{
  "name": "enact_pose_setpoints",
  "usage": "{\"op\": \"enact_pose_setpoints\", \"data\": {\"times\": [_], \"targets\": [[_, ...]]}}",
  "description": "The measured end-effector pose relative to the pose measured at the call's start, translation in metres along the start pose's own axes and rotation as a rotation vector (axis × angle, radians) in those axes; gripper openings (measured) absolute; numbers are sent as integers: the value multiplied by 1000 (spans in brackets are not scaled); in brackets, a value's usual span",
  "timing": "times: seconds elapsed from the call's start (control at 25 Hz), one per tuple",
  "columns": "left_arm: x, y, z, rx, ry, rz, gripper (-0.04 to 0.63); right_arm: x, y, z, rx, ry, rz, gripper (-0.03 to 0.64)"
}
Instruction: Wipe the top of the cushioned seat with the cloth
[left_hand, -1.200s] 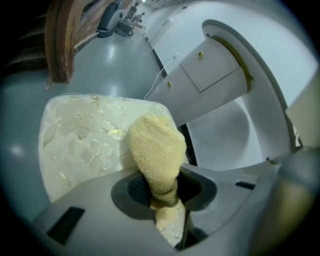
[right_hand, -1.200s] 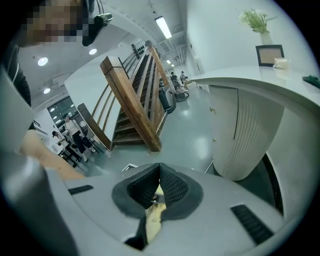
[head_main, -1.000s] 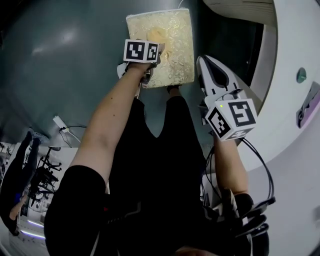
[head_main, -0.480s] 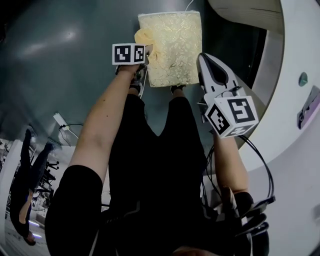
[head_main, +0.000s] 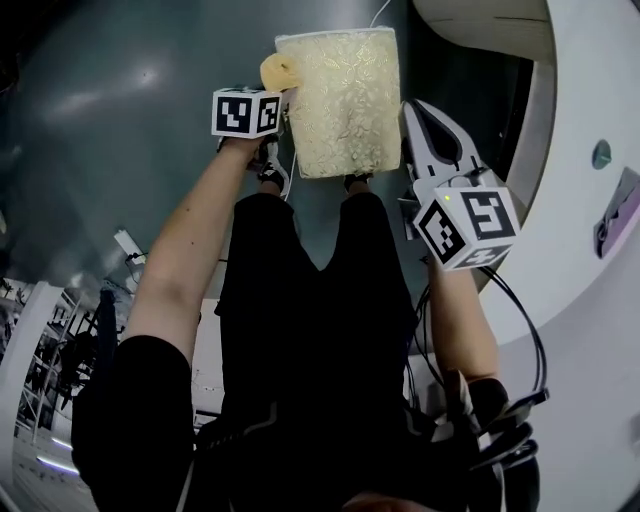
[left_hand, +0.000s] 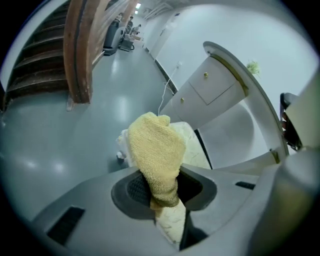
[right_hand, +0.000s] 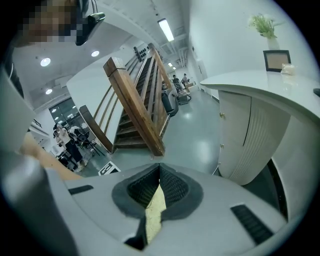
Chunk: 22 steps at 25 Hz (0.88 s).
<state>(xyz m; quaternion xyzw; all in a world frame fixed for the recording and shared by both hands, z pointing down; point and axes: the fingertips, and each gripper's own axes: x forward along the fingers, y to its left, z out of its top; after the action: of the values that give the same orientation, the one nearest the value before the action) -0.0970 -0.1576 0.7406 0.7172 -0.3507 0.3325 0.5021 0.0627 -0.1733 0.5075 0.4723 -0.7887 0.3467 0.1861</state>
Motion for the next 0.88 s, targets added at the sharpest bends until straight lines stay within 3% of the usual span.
{"op": "enact_pose_setpoints", "data": {"times": [0.24,0.56,0.72,0.88], "targets": [[32,-92,60,22,-123,-138,101,-24,-32,23,38,-57,10,6],[117,-160,91,-20,-63,-264,101,-30,-62,23,17,-64,-5,6],[152,-154,89,-72,-33,-237,101,-27,-64,-3,51,-28,2,5],[157,-145,98,-41,-49,-204,101,-22,-75,-18,75,-12,-3,5]]}}
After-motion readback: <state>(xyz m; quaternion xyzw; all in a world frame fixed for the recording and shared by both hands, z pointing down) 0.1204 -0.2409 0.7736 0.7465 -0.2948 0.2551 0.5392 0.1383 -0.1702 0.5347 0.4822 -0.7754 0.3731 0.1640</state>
